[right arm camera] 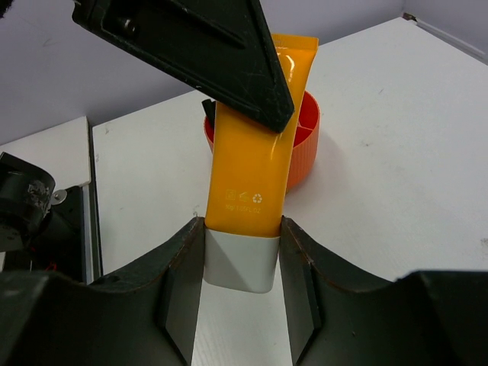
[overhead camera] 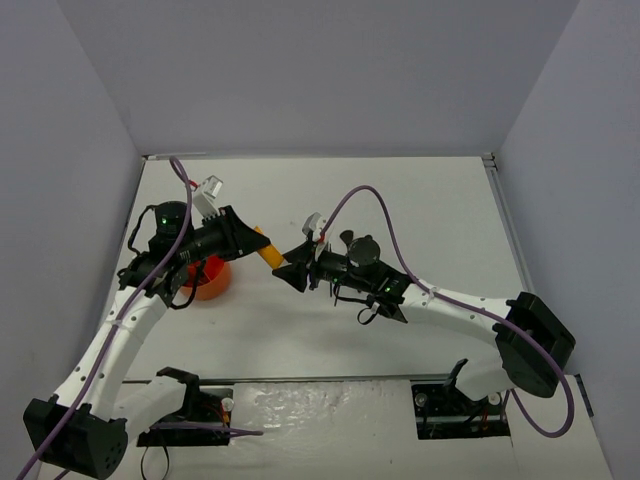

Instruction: Organize the makeup

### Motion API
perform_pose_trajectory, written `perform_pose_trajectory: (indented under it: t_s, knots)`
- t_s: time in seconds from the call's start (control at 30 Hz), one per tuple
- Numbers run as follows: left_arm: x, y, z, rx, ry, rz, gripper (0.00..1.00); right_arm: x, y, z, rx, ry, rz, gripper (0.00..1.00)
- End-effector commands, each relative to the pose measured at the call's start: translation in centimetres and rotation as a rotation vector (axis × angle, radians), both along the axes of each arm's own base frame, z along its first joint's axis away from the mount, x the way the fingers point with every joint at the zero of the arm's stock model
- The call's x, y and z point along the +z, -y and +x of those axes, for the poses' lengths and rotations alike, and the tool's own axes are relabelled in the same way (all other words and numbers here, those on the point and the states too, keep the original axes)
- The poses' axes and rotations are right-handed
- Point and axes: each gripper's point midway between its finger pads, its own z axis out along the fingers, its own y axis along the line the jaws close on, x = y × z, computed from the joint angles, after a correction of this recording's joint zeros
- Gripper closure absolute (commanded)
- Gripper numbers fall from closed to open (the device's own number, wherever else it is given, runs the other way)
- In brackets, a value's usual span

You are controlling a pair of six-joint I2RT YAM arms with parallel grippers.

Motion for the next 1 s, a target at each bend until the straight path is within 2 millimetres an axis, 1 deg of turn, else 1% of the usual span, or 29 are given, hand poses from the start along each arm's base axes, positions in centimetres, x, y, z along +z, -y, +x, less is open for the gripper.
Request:
perform_pose_trajectory:
  t_s: [0.0,0.07,0.1,0.13,0.17,0.2,0.27,0.33,0.4,0.5,0.63,0.7,0.77,0.83,0.87,0.9,0.93,0.97]
  knots:
    - [2.2,0.3,0.6,-0.007,0.093,-0.023,0.91,5.1,-0.1,-0.5,0.014,0.109,0.135,0.81]
    - [2.0,0.2,0.6,-0.003,0.095,-0.013,0.95,5.0,0.0,-0.3,0.005,0.109,0.134,0.75]
    - [1.9,0.1,0.6,-0.001,0.096,-0.007,0.97,5.0,0.0,-0.3,0.001,0.109,0.134,0.71]
    - [1.8,0.0,0.6,0.003,0.097,0.001,0.99,4.9,0.1,-0.2,-0.002,0.109,0.133,0.63]
    - [1.8,-0.1,0.7,0.012,0.102,0.012,0.99,4.8,0.1,-0.1,-0.005,0.108,0.13,0.51]
    - [1.7,-0.4,0.8,0.02,0.103,0.025,1.0,4.7,0.2,-0.1,-0.01,0.107,0.124,0.43]
    - [1.4,-0.9,0.9,0.042,0.106,0.065,1.0,4.5,0.4,0.1,-0.026,0.105,0.113,0.3]
    - [1.1,-2.0,1.5,0.085,0.127,0.131,1.0,4.7,0.9,0.5,-0.054,0.109,0.106,0.18]
    - [0.8,-3.2,1.9,0.133,0.133,0.202,1.0,4.3,1.7,1.1,-0.094,0.096,0.087,0.15]
    - [0.4,-5.4,3.0,0.216,0.158,0.323,1.0,4.4,3.2,1.8,-0.168,0.095,0.075,0.11]
    - [0.3,-8.6,4.6,0.35,0.177,0.472,1.0,3.7,6.0,2.9,-0.276,0.093,0.026,0.09]
    - [0.4,-9.6,5.1,0.391,0.189,0.517,1.0,3.3,7.0,3.1,-0.304,0.094,0.008,0.08]
    - [0.6,-10.6,5.7,0.434,0.197,0.561,1.0,3.0,8.5,3.4,-0.345,0.093,0.006,0.08]
    - [0.2,-11.1,6.1,0.455,0.194,0.589,1.0,2.7,9.9,3.8,-0.386,0.083,0.004,0.08]
    - [0.0,-11.4,6.3,0.47,0.194,0.601,1.0,2.5,10.3,3.9,-0.398,0.078,-0.001,0.08]
    - [-0.2,-11.7,6.4,0.483,0.192,0.614,1.0,2.4,11.2,4.2,-0.424,0.072,0.003,0.08]
    - [-0.5,-11.9,6.6,0.493,0.188,0.622,1.0,2.5,11.6,4.1,-0.431,0.072,0.012,0.08]
    - [-0.6,-12.0,6.8,0.499,0.188,0.627,1.0,2.2,12.0,4.3,-0.442,0.064,0.012,0.08]
